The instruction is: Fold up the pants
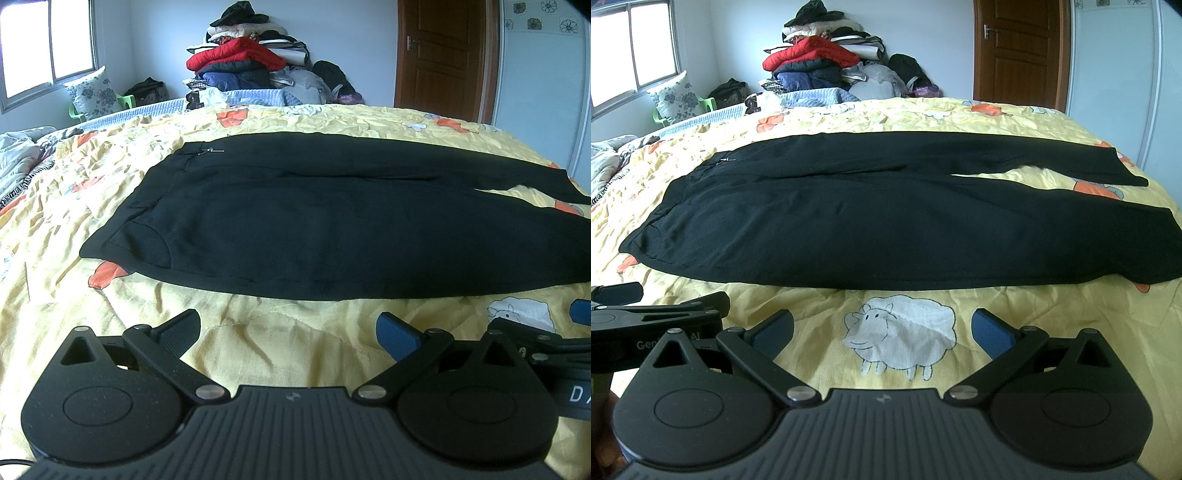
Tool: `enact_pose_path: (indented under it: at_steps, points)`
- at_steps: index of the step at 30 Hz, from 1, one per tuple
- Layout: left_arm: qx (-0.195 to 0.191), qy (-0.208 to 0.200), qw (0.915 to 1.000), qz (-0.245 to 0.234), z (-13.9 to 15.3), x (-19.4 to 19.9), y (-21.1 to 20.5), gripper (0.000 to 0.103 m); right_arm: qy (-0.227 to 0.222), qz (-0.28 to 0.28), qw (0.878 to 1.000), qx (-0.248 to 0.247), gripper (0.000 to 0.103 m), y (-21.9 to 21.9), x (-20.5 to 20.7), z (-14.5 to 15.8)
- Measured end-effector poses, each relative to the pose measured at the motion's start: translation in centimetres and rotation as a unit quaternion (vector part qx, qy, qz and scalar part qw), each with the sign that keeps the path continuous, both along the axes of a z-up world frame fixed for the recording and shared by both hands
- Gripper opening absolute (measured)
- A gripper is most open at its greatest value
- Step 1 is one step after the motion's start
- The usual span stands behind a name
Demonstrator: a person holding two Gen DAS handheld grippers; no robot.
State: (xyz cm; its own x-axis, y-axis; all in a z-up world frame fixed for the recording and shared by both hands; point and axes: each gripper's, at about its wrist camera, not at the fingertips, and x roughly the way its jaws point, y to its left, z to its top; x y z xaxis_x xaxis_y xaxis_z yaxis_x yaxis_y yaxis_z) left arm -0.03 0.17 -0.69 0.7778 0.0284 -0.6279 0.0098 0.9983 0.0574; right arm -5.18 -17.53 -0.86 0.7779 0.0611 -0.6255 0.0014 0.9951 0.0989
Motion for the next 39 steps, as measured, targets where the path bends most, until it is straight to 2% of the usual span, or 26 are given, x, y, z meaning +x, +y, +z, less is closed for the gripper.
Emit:
enact_pose_path:
  at_steps: [17,21,24,28,31,35,39]
  points:
    - [-0.006,-0.008,0.9999,-0.007,0.1,-0.1,0.4,0.103,-0.002,0.014,1.0,0.0,0.103,0.2,0.0,-0.1]
    - [-0.003,-0.041,0.9992,-0.006,1.2,0.1,1.4,0.103,-0.051,0.071,0.996,-0.003,0.103,0.4,0.6,1.7]
    - [-0.004,-0.061,0.9981,0.008,2.3,0.6,2.7,0.103,-0.101,0.129,0.986,-0.033,0.103,1.1,1.9,3.7]
    - [-0.032,-0.067,0.9967,0.032,3.4,2.1,5.1,0.103,-0.123,0.187,0.972,-0.073,0.103,2.3,5.7,6.1]
    - [-0.046,-0.066,0.9957,0.046,3.8,3.7,6.3,0.103,-0.094,0.234,0.963,-0.096,0.103,3.3,10.3,6.4]
    - [-0.044,-0.066,0.9951,0.059,4.1,5.7,7.6,0.103,-0.063,0.284,0.954,-0.068,0.103,3.9,16.6,6.1]
    - [-0.031,-0.064,0.9952,0.068,4.0,8.0,8.5,0.103,-0.093,0.338,0.936,-0.006,0.103,4.3,22.1,6.7]
